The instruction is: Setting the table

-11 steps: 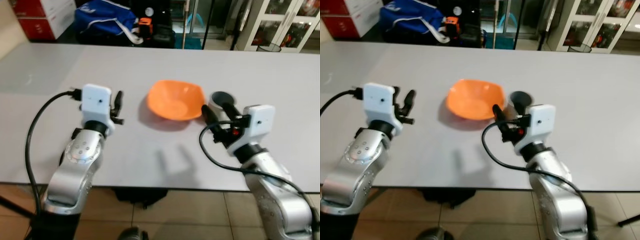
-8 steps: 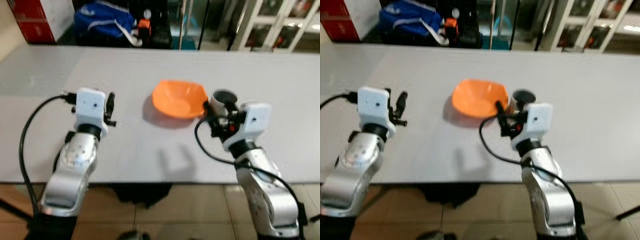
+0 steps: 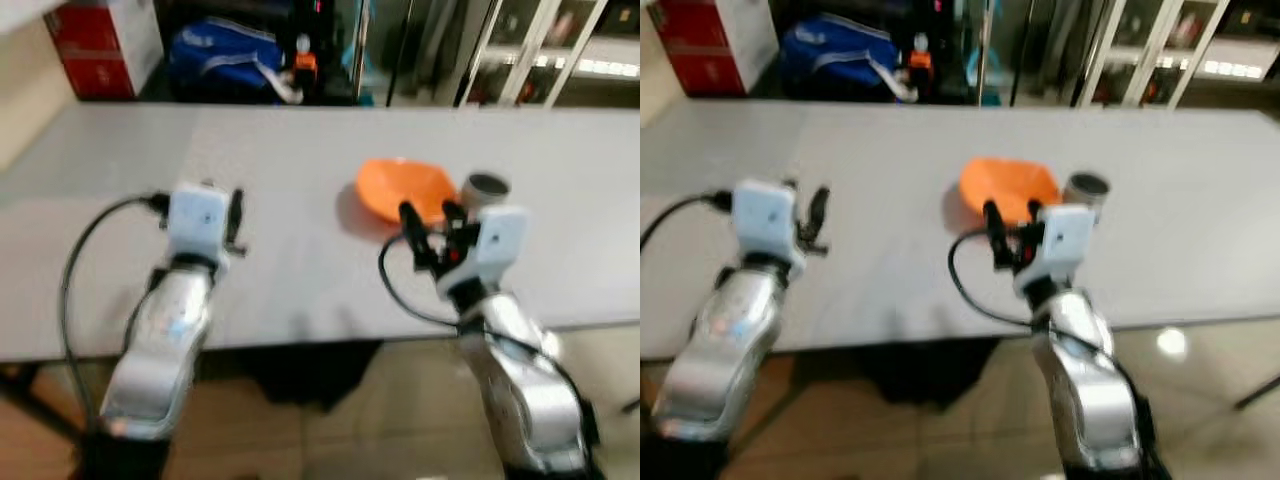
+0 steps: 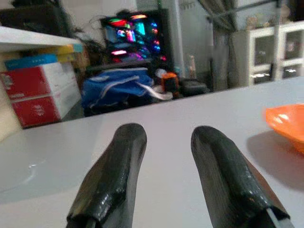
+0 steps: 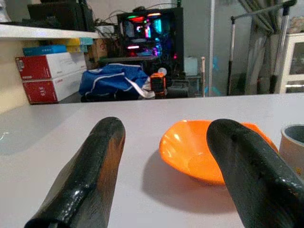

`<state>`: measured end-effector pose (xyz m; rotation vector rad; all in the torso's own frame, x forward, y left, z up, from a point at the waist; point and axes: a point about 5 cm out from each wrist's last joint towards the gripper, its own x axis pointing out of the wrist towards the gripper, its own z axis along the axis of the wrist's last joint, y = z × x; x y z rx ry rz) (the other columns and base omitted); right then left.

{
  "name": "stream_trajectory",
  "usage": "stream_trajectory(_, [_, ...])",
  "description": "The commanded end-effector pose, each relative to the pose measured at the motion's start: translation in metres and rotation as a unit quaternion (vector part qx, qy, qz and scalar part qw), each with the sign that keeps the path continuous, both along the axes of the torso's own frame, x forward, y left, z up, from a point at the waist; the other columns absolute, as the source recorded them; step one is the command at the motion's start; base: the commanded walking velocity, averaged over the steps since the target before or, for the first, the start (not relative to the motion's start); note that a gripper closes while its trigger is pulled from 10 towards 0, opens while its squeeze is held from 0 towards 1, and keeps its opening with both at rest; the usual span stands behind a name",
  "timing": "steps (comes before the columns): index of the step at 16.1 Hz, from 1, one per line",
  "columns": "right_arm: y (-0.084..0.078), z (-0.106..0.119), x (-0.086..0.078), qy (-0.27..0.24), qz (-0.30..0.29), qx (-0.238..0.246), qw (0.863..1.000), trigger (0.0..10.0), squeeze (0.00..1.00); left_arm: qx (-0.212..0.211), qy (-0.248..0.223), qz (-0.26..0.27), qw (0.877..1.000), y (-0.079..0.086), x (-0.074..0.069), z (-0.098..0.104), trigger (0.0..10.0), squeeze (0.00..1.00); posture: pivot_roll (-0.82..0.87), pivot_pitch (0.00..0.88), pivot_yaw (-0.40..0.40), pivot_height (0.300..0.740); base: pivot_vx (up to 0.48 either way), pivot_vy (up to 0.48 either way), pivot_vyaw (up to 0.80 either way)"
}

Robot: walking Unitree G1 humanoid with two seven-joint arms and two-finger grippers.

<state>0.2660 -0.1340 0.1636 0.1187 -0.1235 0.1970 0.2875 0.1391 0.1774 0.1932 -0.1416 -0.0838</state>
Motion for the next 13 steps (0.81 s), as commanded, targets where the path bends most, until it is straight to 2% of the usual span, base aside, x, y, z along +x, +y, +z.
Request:
stream_trajectory(1, [-0.002, 0.000, 0.003, 0.001, -0.009, -0.002, 1.000, 10.0, 0.00, 0.006, -0.005, -0.003, 1.000, -0.001, 0.001, 0.002, 10.0, 0.00, 0.06, 0.000, -0.035, 0.740, 0.000, 0.480, 0.00])
stream_trajectory(5, [0.006, 0.000, 0.007, -0.001, 0.014, 0.000, 1.000, 10.0, 0.00, 0.015, -0.007, 0.018, 1.000, 0.010, 0.001, 0.004, 10.0, 0.00, 0.08, 0.000, -0.058, 0.740, 0.000, 0.480, 0.00])
stream_trajectory(13, [0.013, 0.002, 0.017, -0.002, 0.038, 0.001, 0.999, 10.0, 0.00, 0.020, -0.010, 0.028, 0.999, 0.013, -0.003, 0.005, 10.0, 0.00, 0.12, 0.000, -0.093, 0.740, 0.000, 0.480, 0.00])
